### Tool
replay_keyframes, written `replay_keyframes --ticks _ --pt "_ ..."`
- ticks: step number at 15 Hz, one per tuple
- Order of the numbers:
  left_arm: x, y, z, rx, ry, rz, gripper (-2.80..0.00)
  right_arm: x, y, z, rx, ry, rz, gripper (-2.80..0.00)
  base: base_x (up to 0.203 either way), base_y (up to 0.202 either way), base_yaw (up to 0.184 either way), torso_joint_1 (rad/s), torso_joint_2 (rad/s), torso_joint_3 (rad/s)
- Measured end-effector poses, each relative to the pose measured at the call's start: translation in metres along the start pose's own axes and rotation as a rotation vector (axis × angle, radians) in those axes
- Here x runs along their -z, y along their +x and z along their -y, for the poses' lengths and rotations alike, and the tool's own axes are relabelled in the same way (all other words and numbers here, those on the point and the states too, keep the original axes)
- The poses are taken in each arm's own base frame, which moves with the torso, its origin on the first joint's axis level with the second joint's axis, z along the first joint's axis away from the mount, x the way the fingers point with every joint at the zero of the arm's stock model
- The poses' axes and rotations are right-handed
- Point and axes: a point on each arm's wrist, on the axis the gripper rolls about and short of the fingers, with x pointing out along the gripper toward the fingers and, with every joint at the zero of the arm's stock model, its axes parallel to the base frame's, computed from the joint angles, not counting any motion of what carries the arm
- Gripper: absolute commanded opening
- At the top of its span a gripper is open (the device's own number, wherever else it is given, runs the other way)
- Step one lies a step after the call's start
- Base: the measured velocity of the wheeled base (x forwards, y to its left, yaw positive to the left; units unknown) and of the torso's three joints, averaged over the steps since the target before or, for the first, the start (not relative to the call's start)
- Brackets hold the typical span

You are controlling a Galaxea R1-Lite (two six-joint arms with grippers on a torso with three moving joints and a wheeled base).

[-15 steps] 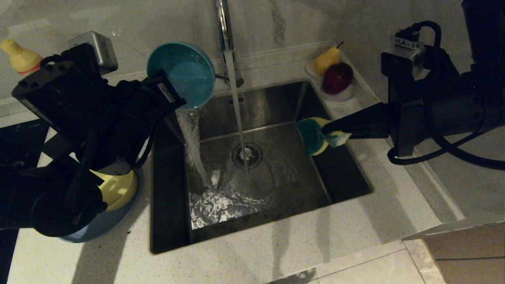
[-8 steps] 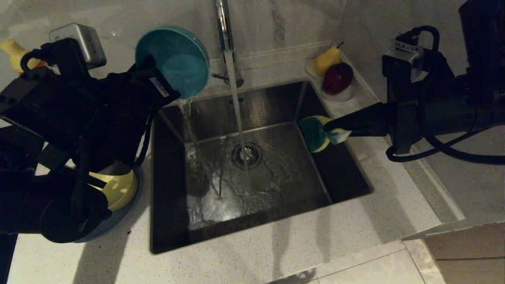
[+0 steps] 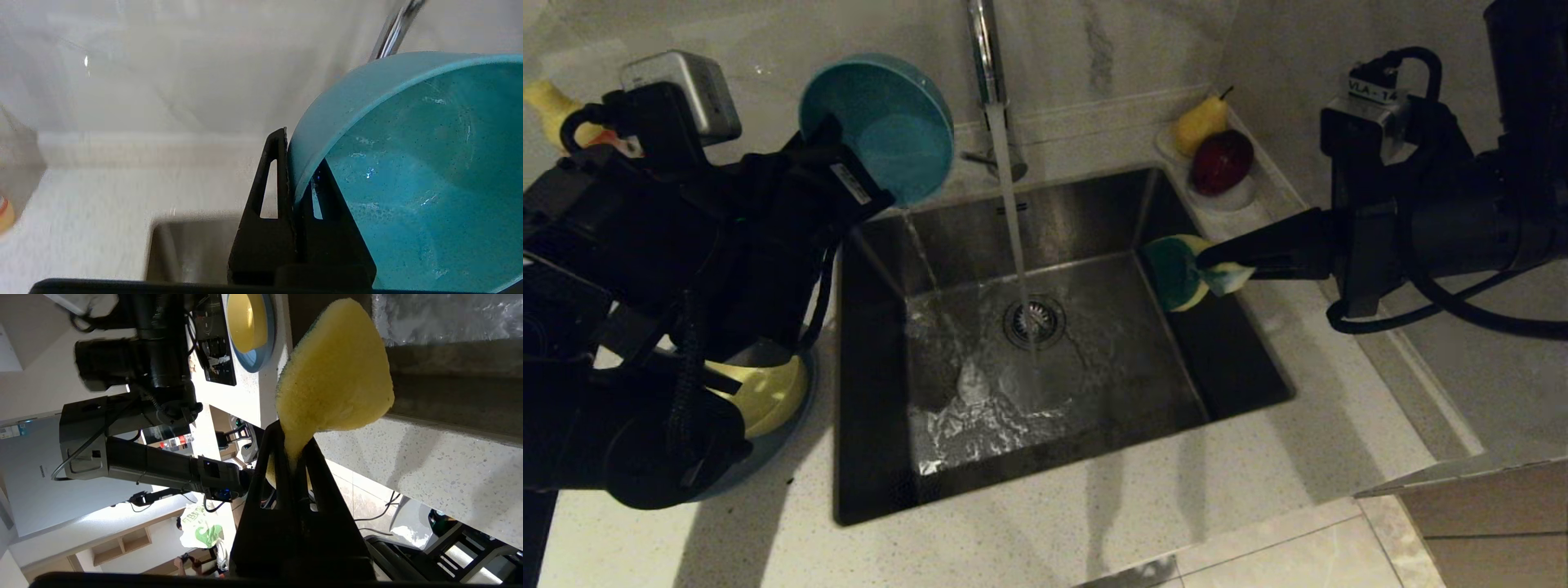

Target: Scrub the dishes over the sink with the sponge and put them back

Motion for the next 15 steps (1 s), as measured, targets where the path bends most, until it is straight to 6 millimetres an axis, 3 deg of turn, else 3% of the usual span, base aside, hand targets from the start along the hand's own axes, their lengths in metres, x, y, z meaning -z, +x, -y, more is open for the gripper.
replay_keyframes --ticks 4,9,15 --pt "0.009 -0.008 -0.003 0.007 0.087 -0.211 -2.80 0.003 -0.004 -0.002 -0.001 -0.002 0.003 -2.80 0.000 0.000 0.000 0.000 0.00 0.000" --pt "0.000 -0.024 -0.011 0.014 0.149 -0.543 -2.80 0.009 -0.012 -0.002 0.005 0.001 0.006 -2.80 0.000 0.000 0.000 0.000 0.00 0.000" --pt "-0.061 -0.027 -0.028 0.029 -0.092 -0.935 -2.80 0.019 -0.025 -0.004 0.010 0.002 0.013 -2.80 0.000 0.000 0.000 0.000 0.00 0.000"
